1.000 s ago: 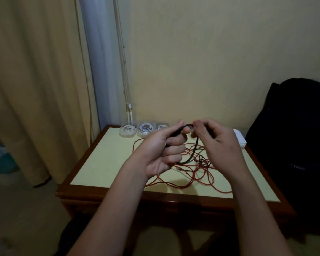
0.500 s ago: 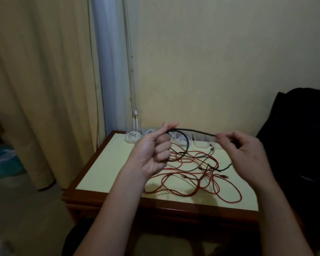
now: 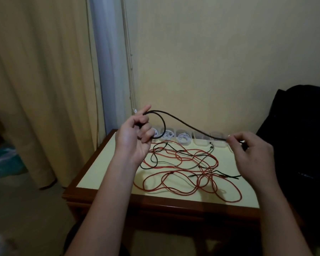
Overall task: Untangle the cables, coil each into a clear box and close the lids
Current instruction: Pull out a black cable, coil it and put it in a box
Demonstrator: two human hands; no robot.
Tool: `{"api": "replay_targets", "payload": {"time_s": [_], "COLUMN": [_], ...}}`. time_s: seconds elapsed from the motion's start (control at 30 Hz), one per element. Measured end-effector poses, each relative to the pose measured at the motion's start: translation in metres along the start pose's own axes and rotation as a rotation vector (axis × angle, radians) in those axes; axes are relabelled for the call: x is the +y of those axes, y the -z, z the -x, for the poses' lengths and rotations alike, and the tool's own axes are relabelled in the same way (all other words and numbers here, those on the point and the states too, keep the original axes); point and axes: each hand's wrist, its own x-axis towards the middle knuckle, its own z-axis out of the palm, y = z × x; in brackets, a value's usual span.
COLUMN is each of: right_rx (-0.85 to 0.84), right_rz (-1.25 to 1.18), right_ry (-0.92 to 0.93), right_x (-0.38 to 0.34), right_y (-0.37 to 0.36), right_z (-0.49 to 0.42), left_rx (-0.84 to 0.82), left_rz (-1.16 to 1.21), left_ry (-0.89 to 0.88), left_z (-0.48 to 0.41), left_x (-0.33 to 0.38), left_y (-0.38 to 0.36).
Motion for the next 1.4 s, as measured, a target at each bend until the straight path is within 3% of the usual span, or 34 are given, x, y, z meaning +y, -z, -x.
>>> {"api": "replay_targets", "payload": {"time_s": [0.27,0.47,0.6,0.8,0.9,1.03,1.13,1.27,1.4], "right_rx": [-0.226,-0.214,-0.164,-0.129,-0.120,-0.288,-0.308,-0.322,-0.303], "right_rz": [0.209,-0.021,-0.134,-0.219,-0.292,-0.366,-0.492,-0.585,-0.647], "right_ry": [0.280,0.323,0.251,0.148,0.038,-0.131,-0.217,-0.260,-0.258], "right_x": [-0.022,-0.047,-0.053,-0.057,-0.058,-0.055,-0.060,-0.067,-0.068], "right_y": [-0.016,-0.024,-0.020,-0.020,-0.023,-0.033,-0.038,-0.042,-0.042], "right_z": [0.014,0.017,0.011,0.009,0.013,0.032,0.038,0.037,0.034], "left_rx": [0.009,-0.152,-0.206,-0.305,-0.312,-0.273,-0.235,-0.166,-0.198], "left_rz": [-0.647,-1.012,-0.961,-0.557,-0.442,-0.318,-0.209,-0.088,-0.134], "left_ry": [-0.296,-0.263,-0.115,0.143,0.147,0.186,0.266,0.314,0.315], "left_z": [0.009,0.017,0.026,0.031,0.034,0.033,0.032,0.027,0.031], "left_x": [-0.021,-0.042,-0.052,-0.060,-0.060,-0.063,-0.064,-0.064,-0.063], "left_y": [-0.012,-0.012,-0.011,-0.013,-0.014,-0.011,-0.010,-0.008,-0.008]}}
